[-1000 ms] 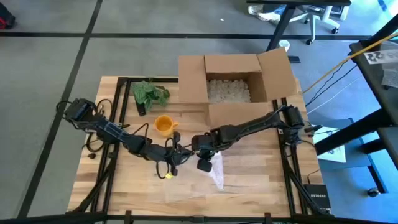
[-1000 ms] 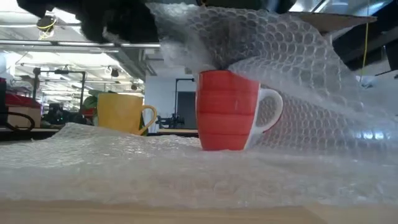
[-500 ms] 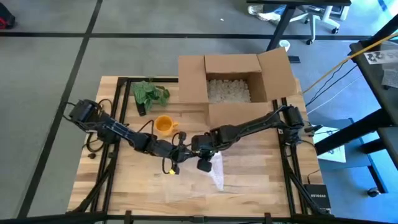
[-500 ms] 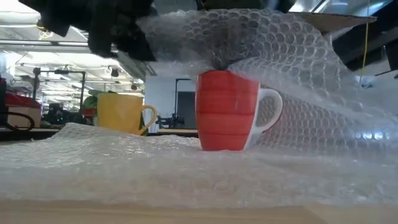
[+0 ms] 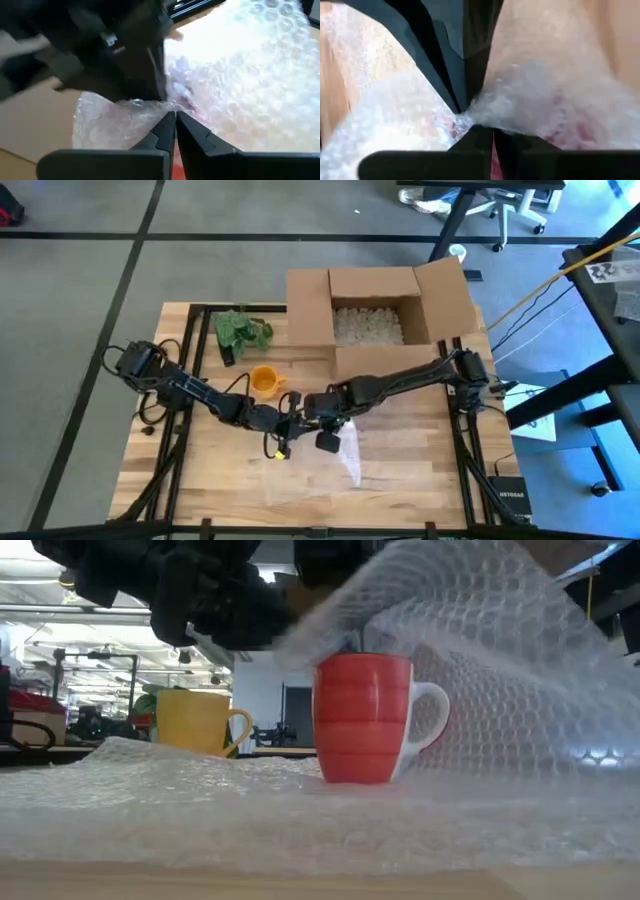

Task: Wrap mug
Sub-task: Wrap the orange mug with the bubble wrap

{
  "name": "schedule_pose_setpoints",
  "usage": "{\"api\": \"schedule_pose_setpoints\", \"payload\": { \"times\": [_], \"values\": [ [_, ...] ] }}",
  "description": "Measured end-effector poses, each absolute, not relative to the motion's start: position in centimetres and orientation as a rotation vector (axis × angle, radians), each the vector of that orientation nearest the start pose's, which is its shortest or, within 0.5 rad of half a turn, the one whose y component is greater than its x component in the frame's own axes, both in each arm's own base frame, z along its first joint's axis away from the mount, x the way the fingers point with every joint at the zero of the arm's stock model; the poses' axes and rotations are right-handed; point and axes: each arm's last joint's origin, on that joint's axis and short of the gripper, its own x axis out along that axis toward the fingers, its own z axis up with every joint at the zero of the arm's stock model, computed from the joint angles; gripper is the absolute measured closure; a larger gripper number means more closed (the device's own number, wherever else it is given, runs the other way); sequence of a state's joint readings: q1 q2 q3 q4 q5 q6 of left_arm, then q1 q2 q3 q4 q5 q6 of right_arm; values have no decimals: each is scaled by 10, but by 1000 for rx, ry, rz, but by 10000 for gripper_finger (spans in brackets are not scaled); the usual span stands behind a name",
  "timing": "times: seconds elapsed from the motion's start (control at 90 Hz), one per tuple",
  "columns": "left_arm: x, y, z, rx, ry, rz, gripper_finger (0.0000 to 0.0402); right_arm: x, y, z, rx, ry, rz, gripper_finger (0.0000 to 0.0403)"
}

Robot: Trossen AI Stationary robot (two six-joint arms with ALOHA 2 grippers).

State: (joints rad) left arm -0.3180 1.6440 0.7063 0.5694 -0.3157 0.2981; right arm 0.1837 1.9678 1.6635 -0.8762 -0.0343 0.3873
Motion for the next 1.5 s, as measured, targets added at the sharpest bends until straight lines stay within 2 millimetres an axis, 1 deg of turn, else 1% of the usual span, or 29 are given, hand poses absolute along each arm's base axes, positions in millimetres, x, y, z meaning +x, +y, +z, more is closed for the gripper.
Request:
{"api": "schedule_pose_setpoints", "payload": {
  "times": [0.122, 0.267, 0.467, 0.556, 0.633, 0.733, 0.822, 1.033, 1.144, 1.344, 1.5],
  "values": [
    [308, -92, 170, 411, 350, -56, 402, 404, 81, 258, 235, 1181, -40, 403],
    [308, -91, 170, 412, 356, -55, 402, 402, 93, 269, 217, 1176, -28, 403],
    [308, -90, 169, 412, 359, -52, 402, 388, 118, 268, 222, 1253, -28, 403],
    [308, -90, 169, 413, 360, -52, 402, 385, 128, 268, 207, 1253, -19, 403],
    [309, -90, 169, 412, 360, -51, 402, 383, 133, 268, 181, 1243, -34, 403],
    [309, -90, 169, 411, 360, -50, 402, 384, 131, 267, 176, 1236, -48, 403],
    [309, -90, 169, 409, 360, -49, 402, 387, 125, 259, 180, 1228, -58, 403],
    [309, -89, 169, 409, 361, -47, 402, 390, 101, 237, 184, 1259, -98, 403],
    [309, -89, 169, 409, 361, -45, 402, 394, 87, 231, 188, 1244, -104, 403],
    [308, -90, 169, 405, 364, -45, 402, 403, 66, 212, 293, 1177, -20, 403],
    [308, -90, 168, 411, 366, -48, 402, 401, 64, 194, 355, 1159, 43, 403]
  ]
}}
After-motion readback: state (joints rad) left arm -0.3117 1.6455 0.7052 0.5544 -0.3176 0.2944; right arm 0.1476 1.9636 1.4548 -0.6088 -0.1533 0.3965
